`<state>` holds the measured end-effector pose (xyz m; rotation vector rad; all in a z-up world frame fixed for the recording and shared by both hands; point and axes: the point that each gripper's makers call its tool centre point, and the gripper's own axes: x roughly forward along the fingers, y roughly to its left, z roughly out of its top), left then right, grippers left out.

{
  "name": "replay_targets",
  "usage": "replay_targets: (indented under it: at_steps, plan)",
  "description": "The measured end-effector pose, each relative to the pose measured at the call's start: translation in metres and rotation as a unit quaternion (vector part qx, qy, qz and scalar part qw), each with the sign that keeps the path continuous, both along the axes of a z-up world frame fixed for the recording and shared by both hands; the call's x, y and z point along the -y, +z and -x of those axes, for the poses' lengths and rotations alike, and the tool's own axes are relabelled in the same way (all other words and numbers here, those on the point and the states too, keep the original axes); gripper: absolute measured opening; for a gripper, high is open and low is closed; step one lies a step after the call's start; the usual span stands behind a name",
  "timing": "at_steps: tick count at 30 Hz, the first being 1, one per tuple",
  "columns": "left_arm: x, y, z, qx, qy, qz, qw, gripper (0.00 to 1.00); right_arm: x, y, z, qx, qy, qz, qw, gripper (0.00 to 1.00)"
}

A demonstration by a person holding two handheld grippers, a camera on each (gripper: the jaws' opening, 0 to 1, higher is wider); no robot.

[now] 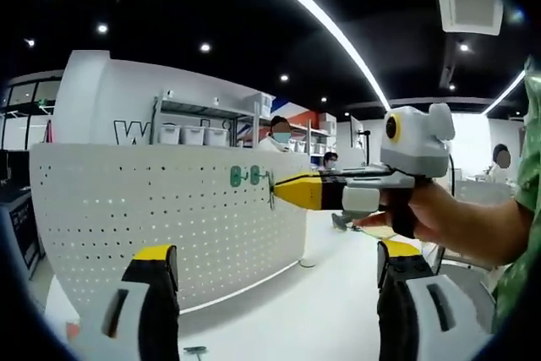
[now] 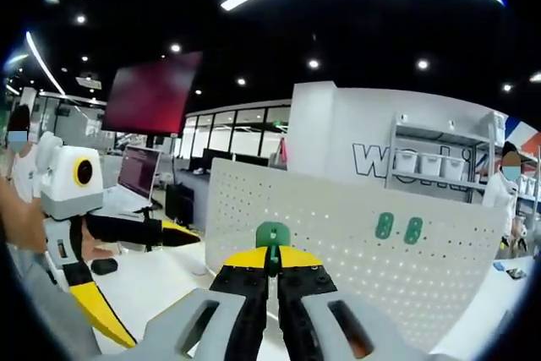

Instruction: Insert the hook assembly into the mounting plate slot until the hook locks in place.

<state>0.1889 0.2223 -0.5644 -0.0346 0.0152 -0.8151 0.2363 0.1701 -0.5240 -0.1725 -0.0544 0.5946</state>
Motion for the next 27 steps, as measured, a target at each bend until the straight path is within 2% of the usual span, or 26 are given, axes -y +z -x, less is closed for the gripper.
replay_targets:
  at_steps: [6,13,23,27]
  plan:
    - [-0.028,-0.005,0.002,0.0,-0.001,0.001,1.0,0.99,-0.002,-0.001,-0.009,0.0,-0.004,0.001,1.0,0.01]
    - [-0.058,-0.001,0.0,0.0,0.002,0.016,0.9999,0.99,0.001,0.001,-0.026,0.003,-0.026,-0.001,0.9997,0.01]
    - [-0.071,0.004,-0.003,0.004,-0.008,0.021,0.9997,0.98,0.015,0.003,-0.05,0.007,-0.069,-0.008,0.9976,0.01]
    - [-0.073,0.003,-0.005,0.002,-0.015,0.022,0.9997,0.97,0.023,0.01,-0.065,0.012,-0.097,-0.021,0.995,0.01]
